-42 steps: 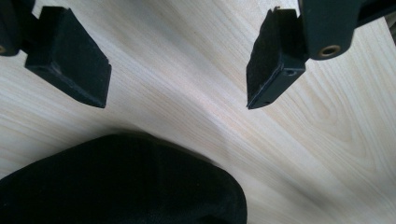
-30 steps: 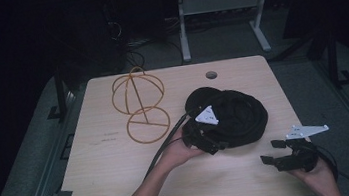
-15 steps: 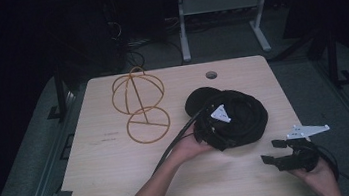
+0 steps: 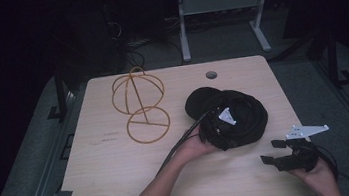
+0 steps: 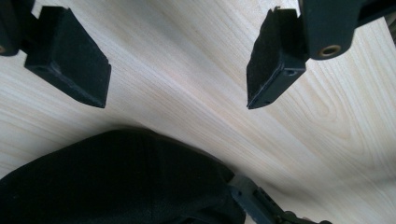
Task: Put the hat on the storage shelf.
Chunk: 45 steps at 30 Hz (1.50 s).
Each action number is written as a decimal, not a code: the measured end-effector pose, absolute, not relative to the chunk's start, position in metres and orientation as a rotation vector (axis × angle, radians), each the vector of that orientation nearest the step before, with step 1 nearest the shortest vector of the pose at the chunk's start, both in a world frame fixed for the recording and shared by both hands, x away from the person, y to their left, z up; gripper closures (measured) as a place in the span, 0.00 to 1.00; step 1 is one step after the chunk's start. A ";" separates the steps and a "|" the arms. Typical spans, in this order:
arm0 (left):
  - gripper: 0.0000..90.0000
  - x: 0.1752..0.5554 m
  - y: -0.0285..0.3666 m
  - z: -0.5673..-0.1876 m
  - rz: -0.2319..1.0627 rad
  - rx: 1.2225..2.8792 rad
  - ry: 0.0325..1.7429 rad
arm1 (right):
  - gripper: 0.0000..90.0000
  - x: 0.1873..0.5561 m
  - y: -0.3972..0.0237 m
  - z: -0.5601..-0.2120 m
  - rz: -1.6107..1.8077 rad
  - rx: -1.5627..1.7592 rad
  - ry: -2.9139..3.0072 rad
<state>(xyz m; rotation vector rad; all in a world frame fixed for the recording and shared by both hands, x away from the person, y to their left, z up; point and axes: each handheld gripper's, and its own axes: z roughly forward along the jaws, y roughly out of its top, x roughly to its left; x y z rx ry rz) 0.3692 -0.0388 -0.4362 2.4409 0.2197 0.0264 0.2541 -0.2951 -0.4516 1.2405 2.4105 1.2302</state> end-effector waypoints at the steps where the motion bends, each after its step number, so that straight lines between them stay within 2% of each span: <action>1: 0.46 0.369 -0.039 -0.436 0.027 2.440 0.214 | 0.24 0.254 -0.295 -0.452 1.229 1.242 2.413; 10: 0.56 0.370 -0.044 -0.445 0.022 2.495 0.174 | 0.24 0.254 -0.295 -0.452 1.234 1.244 2.412; 14: 0.66 0.371 -0.045 -0.447 0.031 2.518 0.165 | 0.25 0.254 -0.295 -0.452 1.234 1.242 2.415; 18: 0.73 0.369 -0.046 -0.445 0.053 2.529 0.166 | 0.25 0.253 -0.295 -0.452 1.235 1.238 2.412; 24: 0.82 0.369 -0.045 -0.440 0.019 2.507 0.170 | 0.25 0.254 -0.295 -0.452 1.232 1.249 2.412; 33: 0.86 0.361 -0.039 -0.419 -0.013 2.446 0.145 | 0.25 0.253 -0.292 -0.451 1.236 1.245 2.405; 45: 0.86 0.352 -0.016 -0.376 -0.147 2.243 0.157 | 0.24 0.250 -0.288 -0.444 1.275 1.197 2.354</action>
